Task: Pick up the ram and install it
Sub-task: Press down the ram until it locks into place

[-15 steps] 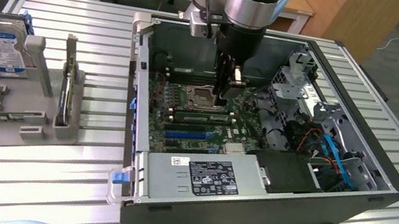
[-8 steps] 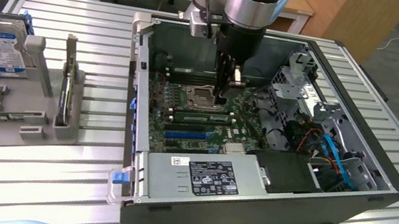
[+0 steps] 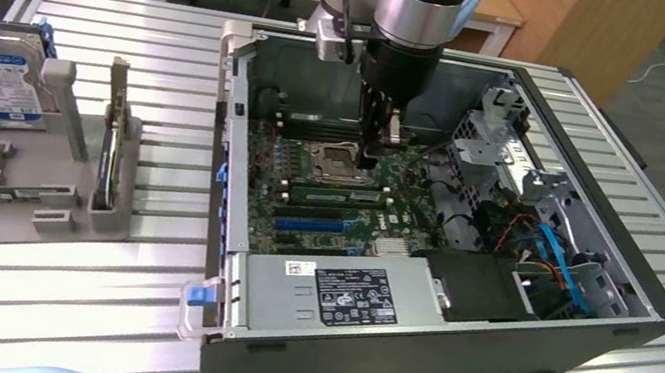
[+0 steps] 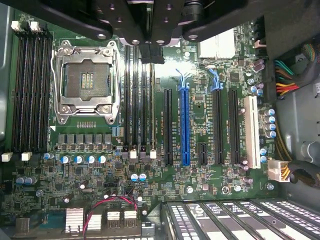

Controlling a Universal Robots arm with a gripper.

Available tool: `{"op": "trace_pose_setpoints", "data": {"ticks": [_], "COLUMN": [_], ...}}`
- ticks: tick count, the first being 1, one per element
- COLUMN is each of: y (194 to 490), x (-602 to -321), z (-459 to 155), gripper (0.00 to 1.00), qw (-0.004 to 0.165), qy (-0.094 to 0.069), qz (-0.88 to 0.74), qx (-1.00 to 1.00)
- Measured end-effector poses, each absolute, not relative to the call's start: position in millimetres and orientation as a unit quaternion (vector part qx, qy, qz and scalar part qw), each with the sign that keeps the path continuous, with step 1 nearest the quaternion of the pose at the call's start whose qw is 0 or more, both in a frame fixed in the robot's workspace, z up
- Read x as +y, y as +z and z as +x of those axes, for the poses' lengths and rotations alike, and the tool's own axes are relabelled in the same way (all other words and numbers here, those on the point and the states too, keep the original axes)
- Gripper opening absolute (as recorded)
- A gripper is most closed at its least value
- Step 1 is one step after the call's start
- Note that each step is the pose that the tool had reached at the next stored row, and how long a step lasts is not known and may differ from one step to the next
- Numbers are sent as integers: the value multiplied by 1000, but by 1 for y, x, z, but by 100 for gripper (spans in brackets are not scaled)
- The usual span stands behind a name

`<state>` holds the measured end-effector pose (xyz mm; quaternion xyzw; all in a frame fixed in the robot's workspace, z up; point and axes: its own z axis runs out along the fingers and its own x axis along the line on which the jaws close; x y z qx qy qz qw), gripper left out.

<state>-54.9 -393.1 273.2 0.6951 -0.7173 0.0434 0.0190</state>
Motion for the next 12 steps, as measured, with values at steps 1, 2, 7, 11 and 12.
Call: {"op": "trace_pose_setpoints", "data": {"ticks": [1,2,7,11,12], "y": [273,273,273,273,273], "x": [-393,-393,-393,-393,-393], "z": [-55,-55,-51,-39,-35], "gripper": [10,10,10,10,10], "qw": [19,19,19,19,19], "qy": [43,43,43,43,43], "qz": [695,695,695,696,696], "qx": [-717,-717,-717,-717,-717]}}
